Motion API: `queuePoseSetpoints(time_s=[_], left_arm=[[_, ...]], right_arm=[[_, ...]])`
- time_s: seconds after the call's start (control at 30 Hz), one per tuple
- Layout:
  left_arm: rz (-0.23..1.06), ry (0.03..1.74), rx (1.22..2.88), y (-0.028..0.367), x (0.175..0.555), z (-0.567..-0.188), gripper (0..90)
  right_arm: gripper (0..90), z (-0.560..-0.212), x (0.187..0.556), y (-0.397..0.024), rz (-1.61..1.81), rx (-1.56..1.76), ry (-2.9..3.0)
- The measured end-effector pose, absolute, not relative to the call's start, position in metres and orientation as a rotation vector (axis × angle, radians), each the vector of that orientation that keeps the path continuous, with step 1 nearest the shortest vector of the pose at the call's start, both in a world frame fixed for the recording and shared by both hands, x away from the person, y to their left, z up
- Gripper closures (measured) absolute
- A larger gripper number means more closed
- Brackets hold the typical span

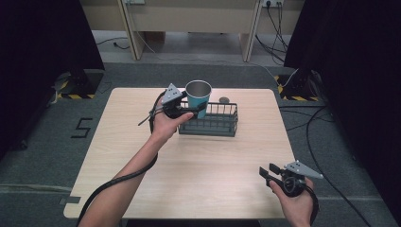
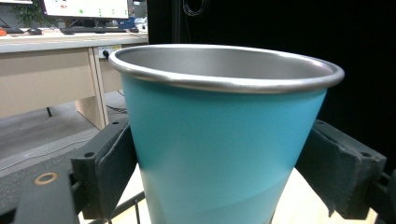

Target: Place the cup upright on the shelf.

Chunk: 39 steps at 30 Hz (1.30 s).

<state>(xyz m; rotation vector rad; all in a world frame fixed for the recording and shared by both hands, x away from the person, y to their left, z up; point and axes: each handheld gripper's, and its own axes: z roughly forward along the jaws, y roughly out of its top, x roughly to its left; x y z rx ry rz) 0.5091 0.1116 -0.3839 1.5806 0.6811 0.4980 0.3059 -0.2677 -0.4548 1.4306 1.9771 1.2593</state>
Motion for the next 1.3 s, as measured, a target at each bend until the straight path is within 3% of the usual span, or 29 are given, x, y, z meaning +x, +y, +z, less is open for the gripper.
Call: queuePoseSetpoints(time_s=[1.3], left_arm=[[0.502, 0.774, 1.617, 0.096, 0.544, -0.409, 15.3]], right_arm=[[52.2, -0.455, 0.305, -0.269, 1.270, 1.440, 1.974]])
